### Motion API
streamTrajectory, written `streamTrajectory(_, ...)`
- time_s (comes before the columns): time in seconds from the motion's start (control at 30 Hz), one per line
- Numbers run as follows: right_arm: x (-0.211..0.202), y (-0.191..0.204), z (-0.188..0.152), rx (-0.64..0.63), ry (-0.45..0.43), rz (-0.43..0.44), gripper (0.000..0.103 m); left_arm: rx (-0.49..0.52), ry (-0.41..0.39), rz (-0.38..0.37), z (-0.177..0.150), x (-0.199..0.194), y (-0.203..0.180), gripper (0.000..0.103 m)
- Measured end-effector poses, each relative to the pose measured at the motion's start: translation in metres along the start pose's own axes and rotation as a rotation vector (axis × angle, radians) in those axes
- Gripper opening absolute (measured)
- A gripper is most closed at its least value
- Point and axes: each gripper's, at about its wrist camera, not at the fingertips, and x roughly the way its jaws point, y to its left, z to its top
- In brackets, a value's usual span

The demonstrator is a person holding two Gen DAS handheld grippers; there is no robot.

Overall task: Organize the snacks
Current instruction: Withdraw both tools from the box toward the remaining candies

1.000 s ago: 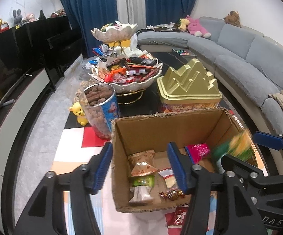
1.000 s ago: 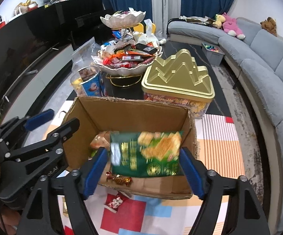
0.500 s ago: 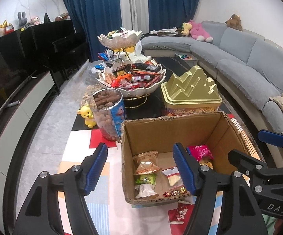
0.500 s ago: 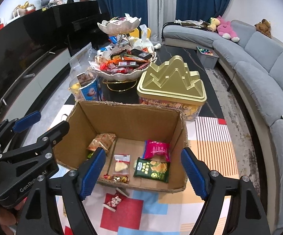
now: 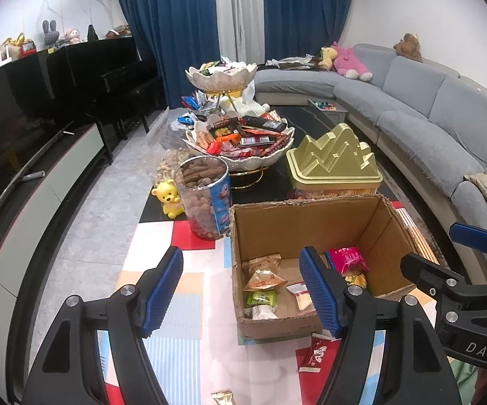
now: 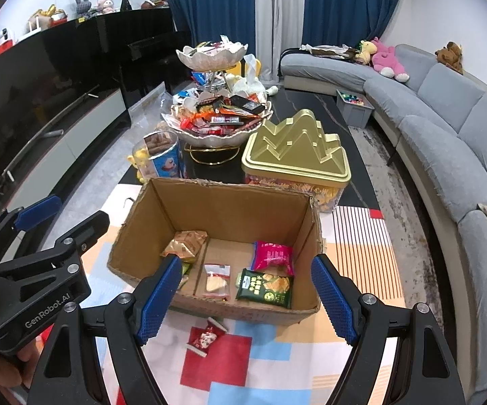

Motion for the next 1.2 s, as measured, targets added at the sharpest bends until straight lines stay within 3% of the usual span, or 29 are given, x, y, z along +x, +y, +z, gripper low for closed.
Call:
streamTrajectory(0.63,-0.028,0.011,-0.018,0.005,-0.021,-0.02,0.08,-0.006,-0.02,0.015,-0.017,-0.035,0.009,0.075)
streamTrajectory(0.73,-0.031,0.013,-0.022,0.002,-0.028,-0.023,0.09,-0.007,-0.02,0.021,-0.023,-0.039,0.012,0.076)
streamTrajectory(1.2,-0.033,0.025,-0.05,-0.001,-0.001,0.0,0.09,-0.034,0.01,0.033,-0.059,-0.049,0.022,0.076)
